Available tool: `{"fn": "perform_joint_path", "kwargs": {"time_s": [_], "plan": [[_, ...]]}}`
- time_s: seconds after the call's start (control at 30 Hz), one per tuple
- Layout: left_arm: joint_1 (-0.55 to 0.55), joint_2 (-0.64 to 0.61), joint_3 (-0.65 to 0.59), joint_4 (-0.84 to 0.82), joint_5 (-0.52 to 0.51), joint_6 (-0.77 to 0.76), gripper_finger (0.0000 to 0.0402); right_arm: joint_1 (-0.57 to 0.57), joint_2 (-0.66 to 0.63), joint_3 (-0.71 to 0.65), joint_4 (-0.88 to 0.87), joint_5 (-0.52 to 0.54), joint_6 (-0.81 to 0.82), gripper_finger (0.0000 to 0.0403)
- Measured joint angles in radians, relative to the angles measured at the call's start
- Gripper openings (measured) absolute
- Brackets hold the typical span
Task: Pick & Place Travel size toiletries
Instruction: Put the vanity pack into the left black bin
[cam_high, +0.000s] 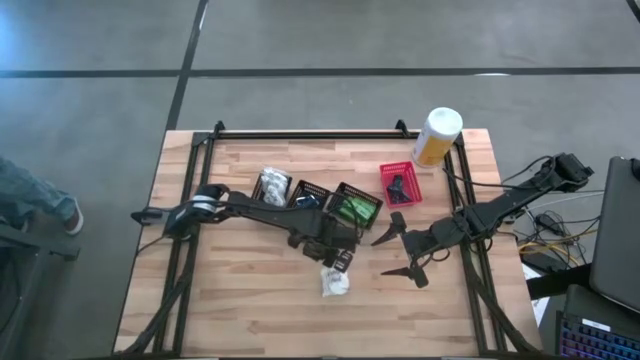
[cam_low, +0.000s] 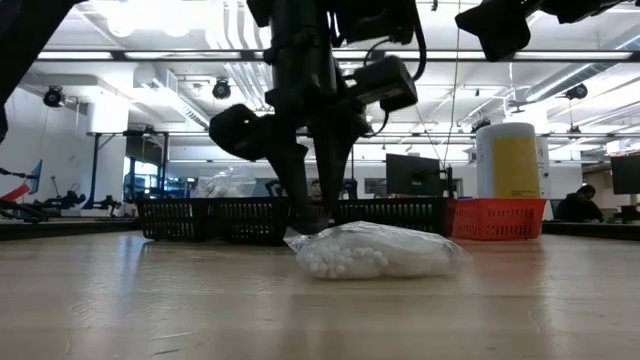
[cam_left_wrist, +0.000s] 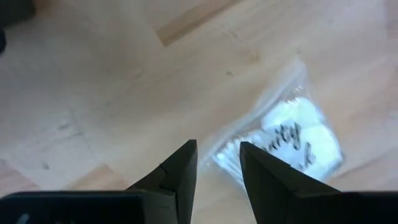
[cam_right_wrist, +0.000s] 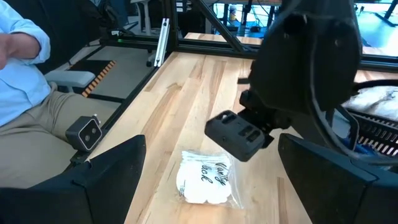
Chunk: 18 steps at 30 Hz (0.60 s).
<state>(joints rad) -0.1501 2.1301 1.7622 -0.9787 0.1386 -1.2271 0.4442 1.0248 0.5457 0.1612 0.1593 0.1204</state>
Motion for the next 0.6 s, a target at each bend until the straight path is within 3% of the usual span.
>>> {"fn": "perform_joint_path", "kwargs": {"time_s": [0.4,0.5,0.6], "plan": [[-0.005,-0.004,0.0,0.017,0.003,0.088,0.0126,0.0,0.0,0.0,0.0,0.0,0.0,0.0364],[-0.015,-0.004,0.0,0.007,-0.019,0.01,0.0126,0.0,0.0,0.0,0.0,0.0,0.0,0.0364],[-0.037,-0.004,-0.009,0.003,-0.122,-0.14,0.0126,0.0,0.0,0.0,0.0,0.0,0.0,0.0364]]}}
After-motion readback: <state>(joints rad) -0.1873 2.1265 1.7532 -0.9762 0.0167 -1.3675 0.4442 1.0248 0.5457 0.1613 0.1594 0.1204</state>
